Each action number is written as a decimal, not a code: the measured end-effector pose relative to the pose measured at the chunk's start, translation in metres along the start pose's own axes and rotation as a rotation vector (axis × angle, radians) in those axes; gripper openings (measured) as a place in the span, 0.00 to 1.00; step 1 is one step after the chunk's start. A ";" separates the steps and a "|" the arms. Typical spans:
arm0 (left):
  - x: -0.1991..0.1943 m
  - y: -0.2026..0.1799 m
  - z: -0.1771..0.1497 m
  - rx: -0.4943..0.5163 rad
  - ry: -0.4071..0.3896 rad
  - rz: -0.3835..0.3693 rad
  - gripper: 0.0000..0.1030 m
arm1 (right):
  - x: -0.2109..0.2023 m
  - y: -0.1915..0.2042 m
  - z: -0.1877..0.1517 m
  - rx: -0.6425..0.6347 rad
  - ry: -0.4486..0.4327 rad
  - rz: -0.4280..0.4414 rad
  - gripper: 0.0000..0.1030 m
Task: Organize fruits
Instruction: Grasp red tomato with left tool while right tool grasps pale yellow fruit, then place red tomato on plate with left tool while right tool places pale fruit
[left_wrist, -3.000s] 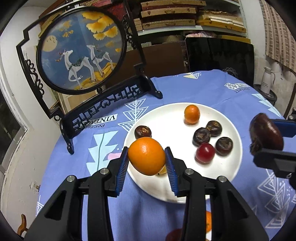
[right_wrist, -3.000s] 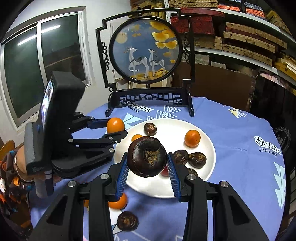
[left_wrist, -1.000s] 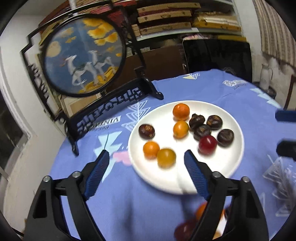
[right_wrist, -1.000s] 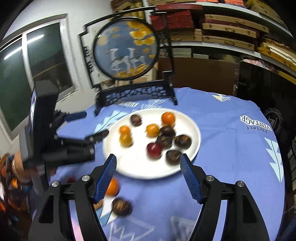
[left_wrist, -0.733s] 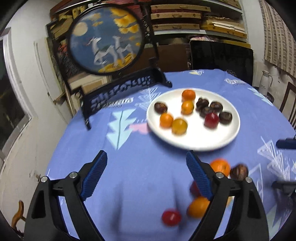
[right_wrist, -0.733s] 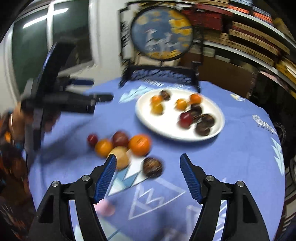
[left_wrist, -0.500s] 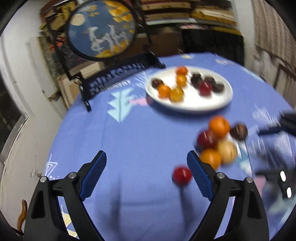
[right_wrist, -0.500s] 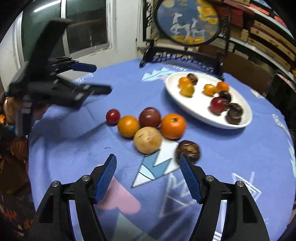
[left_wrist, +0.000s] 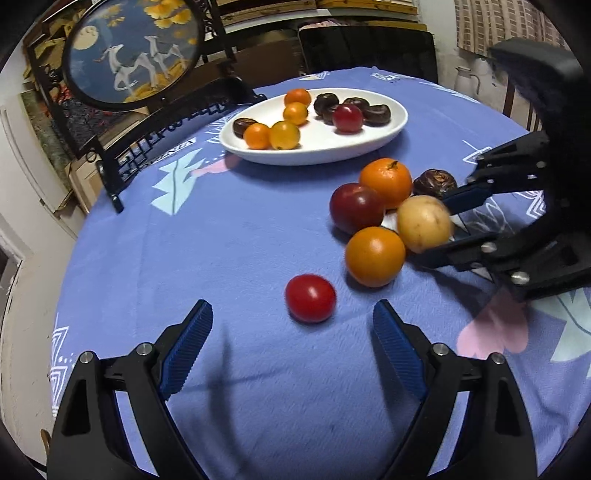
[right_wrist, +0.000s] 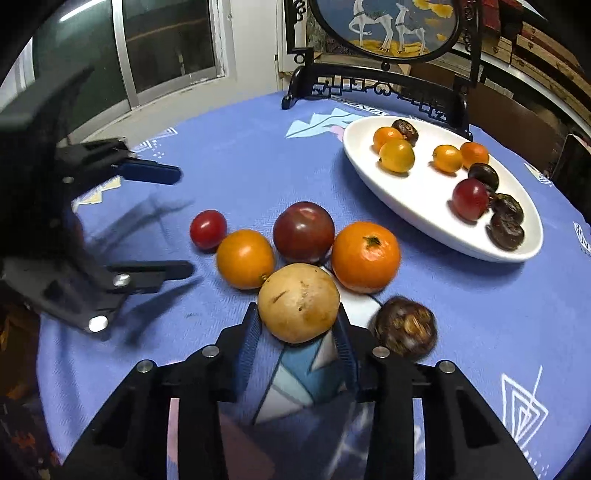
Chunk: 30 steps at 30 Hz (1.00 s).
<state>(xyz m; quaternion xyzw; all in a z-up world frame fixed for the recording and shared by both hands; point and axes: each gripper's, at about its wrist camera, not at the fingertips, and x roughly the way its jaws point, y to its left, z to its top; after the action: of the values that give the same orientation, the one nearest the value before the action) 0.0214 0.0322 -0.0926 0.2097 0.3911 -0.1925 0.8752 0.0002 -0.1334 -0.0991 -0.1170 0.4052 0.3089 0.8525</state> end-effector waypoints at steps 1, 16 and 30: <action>0.003 -0.001 0.002 0.001 0.003 -0.004 0.84 | -0.005 -0.003 -0.002 0.009 -0.007 -0.002 0.39; 0.000 0.003 0.008 -0.089 0.044 -0.030 0.27 | -0.045 -0.017 -0.038 0.091 -0.054 -0.001 0.39; -0.044 -0.049 0.050 -0.064 -0.067 0.036 0.27 | -0.076 0.000 -0.044 0.110 -0.131 0.051 0.39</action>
<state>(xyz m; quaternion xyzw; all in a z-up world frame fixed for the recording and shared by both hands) -0.0003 -0.0266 -0.0394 0.1823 0.3635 -0.1710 0.8974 -0.0638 -0.1857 -0.0690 -0.0390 0.3676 0.3150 0.8741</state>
